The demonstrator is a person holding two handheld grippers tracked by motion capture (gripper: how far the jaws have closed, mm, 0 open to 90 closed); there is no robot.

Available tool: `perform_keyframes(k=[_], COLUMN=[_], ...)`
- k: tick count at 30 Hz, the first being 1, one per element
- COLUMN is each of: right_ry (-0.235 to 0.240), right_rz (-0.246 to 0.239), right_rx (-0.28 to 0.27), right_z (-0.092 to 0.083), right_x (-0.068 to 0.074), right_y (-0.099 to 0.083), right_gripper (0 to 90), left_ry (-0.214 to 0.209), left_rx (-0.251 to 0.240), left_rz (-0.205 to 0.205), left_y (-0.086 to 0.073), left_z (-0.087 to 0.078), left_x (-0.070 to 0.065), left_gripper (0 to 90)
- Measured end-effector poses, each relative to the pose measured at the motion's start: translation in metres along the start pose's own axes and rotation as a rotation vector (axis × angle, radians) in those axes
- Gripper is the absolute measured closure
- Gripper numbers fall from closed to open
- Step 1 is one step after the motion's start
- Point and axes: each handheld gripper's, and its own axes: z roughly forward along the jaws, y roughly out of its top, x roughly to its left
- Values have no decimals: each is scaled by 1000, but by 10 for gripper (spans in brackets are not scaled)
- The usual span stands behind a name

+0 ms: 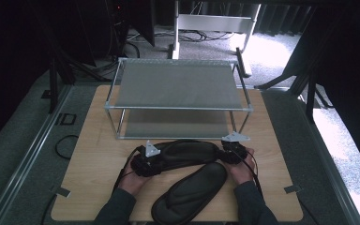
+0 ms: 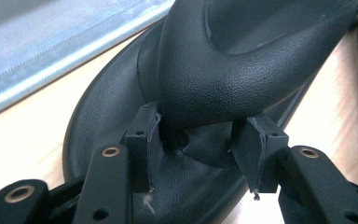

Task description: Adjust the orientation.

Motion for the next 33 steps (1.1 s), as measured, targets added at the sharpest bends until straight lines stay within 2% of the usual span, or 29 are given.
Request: perform_keyframes(k=[3,6,9,11,16,18,19,21,27,30,33], right_ry=[-6,-23,-39,-47,-85,-93,-110,-120,-157,-164,-158], right_rz=[8,15,34,40,39,43,60,66,85,97,100], right_rx=[2,2,0,0,9,10,8,6,16,12,7], right_z=[-3,-7,-12,-15,-20,-22,-28,-32,-41,-44,-46], right_x=[-4,-9,-15,-20,-28,-31,-38,-42,-54,-58,-59], right_y=[-2,-7,-12,-15,-19,-21,-27,-30,-39,-43,-45], right_gripper=[624,643,648,650,661,661,661,663,668,662,653], left_ry=[-8,-23,-36,-57,-70,-81,-91,-102,-120,-122,-133], left_rx=[1,3,7,6,18,23,22,22,23,22,9], left_rz=[7,12,26,27,54,60,68,74,97,89,71], left_y=[6,11,16,25,37,41,45,49,61,63,61], left_z=[5,10,14,19,29,34,38,43,53,55,49], left_x=[-4,-8,-10,-11,-19,-24,-27,-32,-45,-47,-45], left_gripper=[548,550,550,551,552,552,552,553,554,548,509])
